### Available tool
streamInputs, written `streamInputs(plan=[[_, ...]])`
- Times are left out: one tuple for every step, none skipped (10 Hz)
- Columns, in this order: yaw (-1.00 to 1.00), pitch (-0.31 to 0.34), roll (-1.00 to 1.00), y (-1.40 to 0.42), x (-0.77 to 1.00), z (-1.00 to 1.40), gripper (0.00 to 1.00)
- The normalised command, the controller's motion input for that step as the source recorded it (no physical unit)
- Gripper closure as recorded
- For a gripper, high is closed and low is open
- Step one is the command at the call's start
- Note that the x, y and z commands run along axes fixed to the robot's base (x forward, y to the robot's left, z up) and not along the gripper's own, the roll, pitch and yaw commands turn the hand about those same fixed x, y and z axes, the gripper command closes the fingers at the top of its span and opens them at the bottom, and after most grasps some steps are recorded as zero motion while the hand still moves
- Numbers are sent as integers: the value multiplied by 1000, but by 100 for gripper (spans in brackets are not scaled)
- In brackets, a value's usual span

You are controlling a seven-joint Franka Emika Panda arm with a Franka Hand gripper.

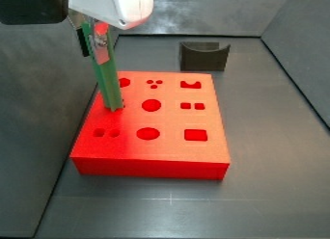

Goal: Pick up the star object. Move up. Place the star object on the fixture. Regrasp the star object. Move to above the board. Insert the star object.
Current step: Insert the star object.

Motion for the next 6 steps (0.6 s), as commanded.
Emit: streamInputs(plan=[[0,0,-47,134,89,-280,100],[-80,7,-134,223,186,-400,100],[-174,33,-146,220,249,-389,100],[-71,43,0,114,117,-203,100],[0,96,49,9,29,-129,100],[109,101,247,0,157,-409,100]])
